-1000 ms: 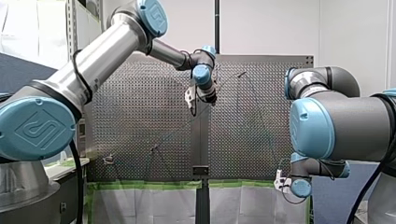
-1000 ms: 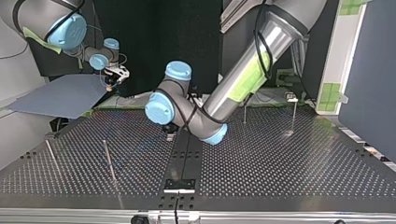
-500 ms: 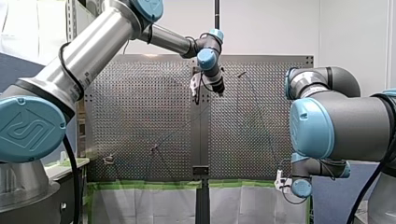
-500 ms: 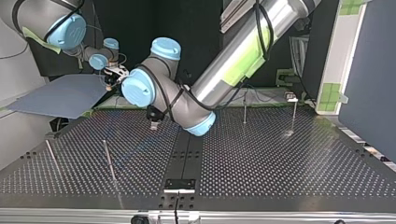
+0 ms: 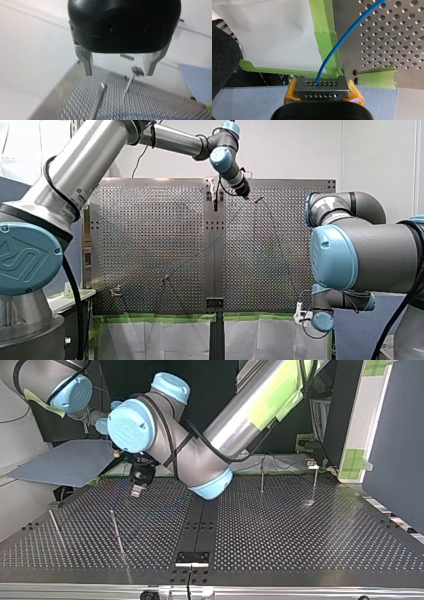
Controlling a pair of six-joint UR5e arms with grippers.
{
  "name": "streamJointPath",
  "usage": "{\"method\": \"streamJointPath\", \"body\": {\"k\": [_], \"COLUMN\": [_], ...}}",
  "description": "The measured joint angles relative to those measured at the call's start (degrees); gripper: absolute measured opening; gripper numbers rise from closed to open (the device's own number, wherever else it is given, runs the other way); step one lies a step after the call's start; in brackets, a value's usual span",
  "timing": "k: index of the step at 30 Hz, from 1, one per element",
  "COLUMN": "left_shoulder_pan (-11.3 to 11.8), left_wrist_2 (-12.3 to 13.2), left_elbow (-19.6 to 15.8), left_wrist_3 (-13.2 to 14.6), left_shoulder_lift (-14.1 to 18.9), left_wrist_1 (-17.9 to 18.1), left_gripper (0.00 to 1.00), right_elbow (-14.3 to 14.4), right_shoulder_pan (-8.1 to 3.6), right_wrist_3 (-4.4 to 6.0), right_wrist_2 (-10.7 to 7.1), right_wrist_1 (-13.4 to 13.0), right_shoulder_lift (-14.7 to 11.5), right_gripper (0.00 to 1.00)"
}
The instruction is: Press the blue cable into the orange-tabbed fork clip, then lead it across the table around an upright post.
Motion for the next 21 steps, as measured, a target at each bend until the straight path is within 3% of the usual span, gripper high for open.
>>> {"method": "streamJointPath", "body": {"k": [10,21], "left_shoulder_pan": [-0.3,0.5], "left_wrist_2": [4.3,3.8], "left_elbow": [0.0,0.0], "left_wrist_3": [4.9,10.2], "left_shoulder_lift": [-0.8,-2.3], "left_wrist_1": [0.7,3.4], "left_gripper": [1.0,1.0], "right_elbow": [0.0,-0.1], "right_shoulder_pan": [0.03,0.05], "right_wrist_3": [-0.02,-0.01], "right_wrist_2": [-0.03,-0.28], "right_wrist_1": [0.0,0.0], "right_shoulder_lift": [0.0,0.0], "right_gripper": [0.0,0.0]}}
